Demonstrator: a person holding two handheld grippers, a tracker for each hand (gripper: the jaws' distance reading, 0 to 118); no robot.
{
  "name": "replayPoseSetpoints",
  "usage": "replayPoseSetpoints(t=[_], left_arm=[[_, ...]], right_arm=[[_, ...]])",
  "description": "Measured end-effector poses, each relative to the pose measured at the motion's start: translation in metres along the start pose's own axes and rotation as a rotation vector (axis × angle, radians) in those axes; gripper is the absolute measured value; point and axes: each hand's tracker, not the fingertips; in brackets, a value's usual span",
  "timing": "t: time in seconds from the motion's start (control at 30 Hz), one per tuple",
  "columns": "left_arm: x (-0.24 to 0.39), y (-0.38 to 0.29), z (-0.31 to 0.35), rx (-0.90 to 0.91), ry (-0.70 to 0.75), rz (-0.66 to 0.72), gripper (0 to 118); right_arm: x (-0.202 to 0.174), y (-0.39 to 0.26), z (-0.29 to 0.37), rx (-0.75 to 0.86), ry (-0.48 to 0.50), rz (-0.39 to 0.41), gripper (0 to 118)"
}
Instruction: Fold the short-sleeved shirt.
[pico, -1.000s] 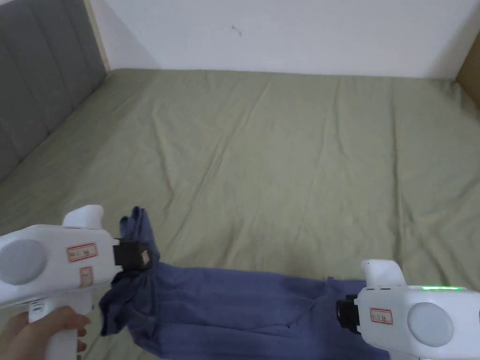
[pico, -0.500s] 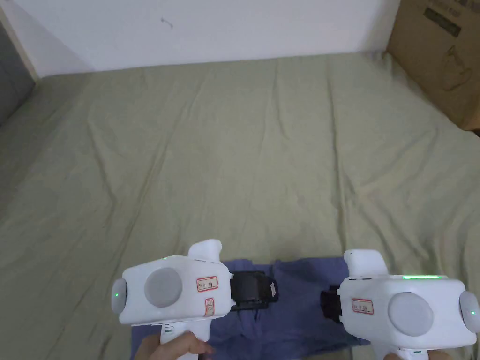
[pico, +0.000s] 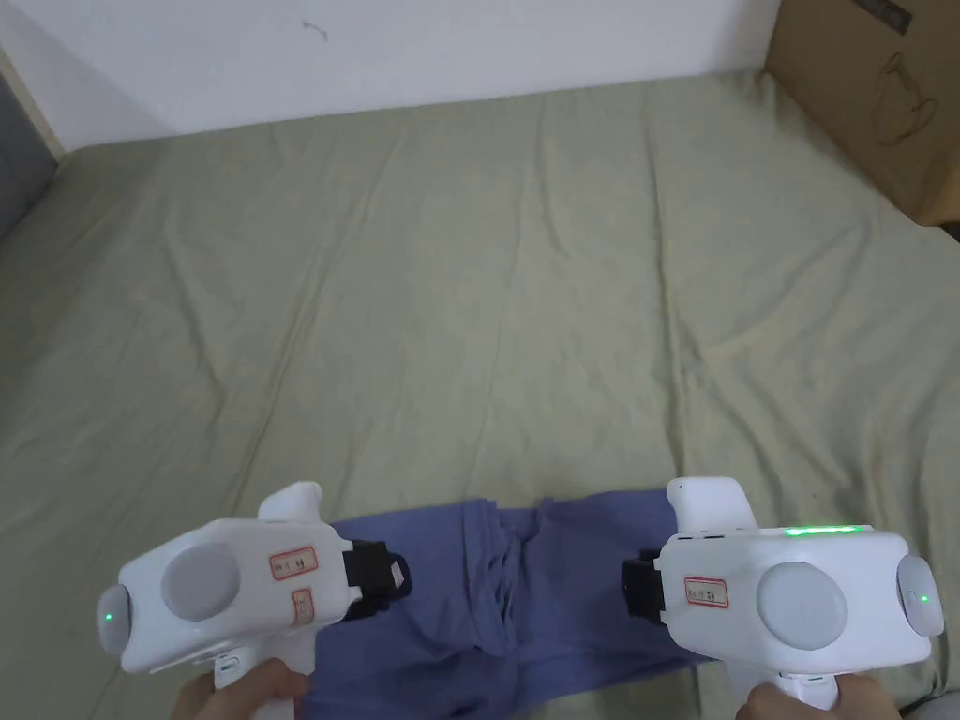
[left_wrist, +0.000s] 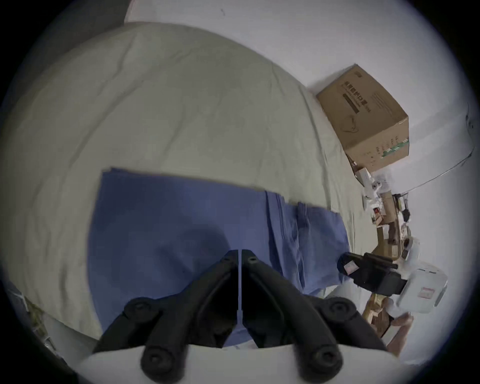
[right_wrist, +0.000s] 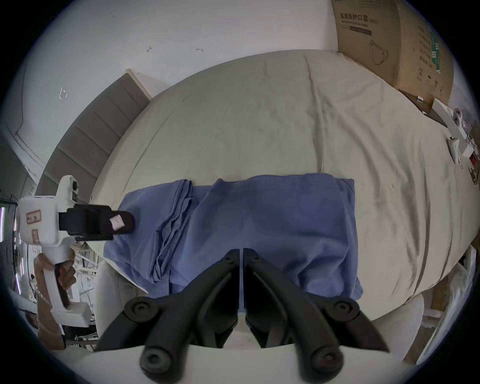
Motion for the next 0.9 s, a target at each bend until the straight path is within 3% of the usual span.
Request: replayPoseSetpoints(t=[0.17,0.4,0.53,0.7,0.9], left_arm=[[0.023,-0.018,-0.029,-0.075,-0.020,-0.063,2],[0.066,-0.031,-0.039,-0.101,0.044,-0.266,2],[0.072,-0.032,-0.031,-0.104,-0.120,-0.262,2],[0.052,-0.029,-0.015,-0.071,-0.069,-0.259,2],[-0.024,-0.006,0.039,0.063,-0.044,-0.071,2]], right_arm=[[0.003,-0.002,0.000,-0.008,-0.007,-0.004,2],[0.009,-0.004,0.003,-0.008,-0.023,-0.022,2],[0.006,-0.004,0.003,-0.013,-0.026,-0.015,2],[-0.004,-0.001,0.008,-0.011,-0.025,0.013,2],[-0.016,0.005,0.005,-0.007,-0.037,0.038,2]])
